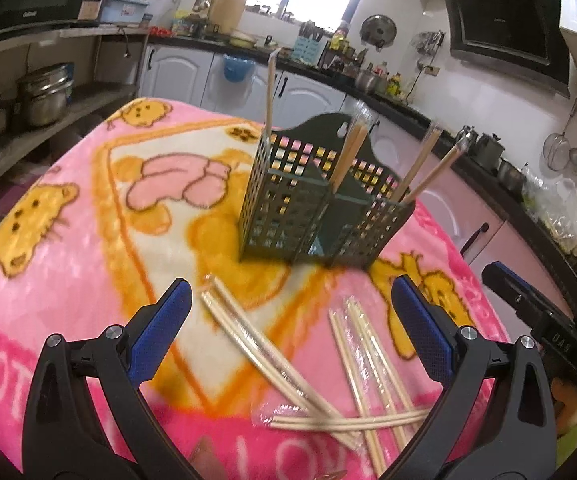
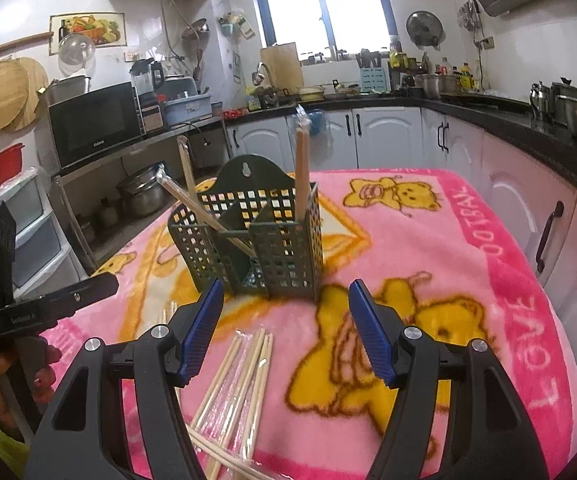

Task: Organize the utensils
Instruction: 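Move both open grippers back over the wrapped chopstick pile, then grasp a wrapped chopstick with the left gripper while the right gripper grasps another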

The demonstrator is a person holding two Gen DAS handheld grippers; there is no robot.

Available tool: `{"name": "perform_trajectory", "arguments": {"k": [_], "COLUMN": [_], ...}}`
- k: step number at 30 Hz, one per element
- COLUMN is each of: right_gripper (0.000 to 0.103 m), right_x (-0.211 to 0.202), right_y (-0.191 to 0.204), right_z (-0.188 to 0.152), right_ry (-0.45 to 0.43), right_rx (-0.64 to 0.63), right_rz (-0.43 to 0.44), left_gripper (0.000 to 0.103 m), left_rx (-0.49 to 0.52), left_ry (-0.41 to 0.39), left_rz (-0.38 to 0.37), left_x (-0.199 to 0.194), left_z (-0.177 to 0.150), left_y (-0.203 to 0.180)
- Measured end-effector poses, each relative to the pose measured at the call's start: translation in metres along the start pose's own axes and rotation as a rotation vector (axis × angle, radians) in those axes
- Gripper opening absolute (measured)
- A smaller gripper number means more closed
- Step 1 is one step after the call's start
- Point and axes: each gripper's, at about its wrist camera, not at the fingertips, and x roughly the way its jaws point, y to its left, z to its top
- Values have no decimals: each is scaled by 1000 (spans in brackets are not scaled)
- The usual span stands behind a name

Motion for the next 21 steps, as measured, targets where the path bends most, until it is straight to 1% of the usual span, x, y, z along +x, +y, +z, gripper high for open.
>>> {"name": "perform_trajectory", "arguments": {"k": [5, 7, 10, 17, 18, 21], "right_gripper": [63, 63, 63, 62, 61, 54], "right_x": [-1, 0, 2, 11, 13, 17], "right_y": [-4, -3, -2, 1, 2, 5], "right_z": [-6, -7, -9, -17, -19, -23], "right_ry": [10, 20, 32, 85, 94, 120], "right_rx": [9, 9, 0, -19, -23, -38], "right_rz": [-4, 1, 3, 11, 14, 20], "left_gripper": [92, 92, 92, 92, 92, 92], "left_rx": [6, 1, 11, 15, 10, 0], "left_ry": [25, 37, 57, 113, 125, 150], "left_rz": [9, 1, 13, 23, 24, 28], "left_x": [2, 3, 5, 9, 9, 9], "left_z": [-8, -10, -17, -34, -37, -46], "left_y": [3, 3, 3, 9, 11, 16]}}
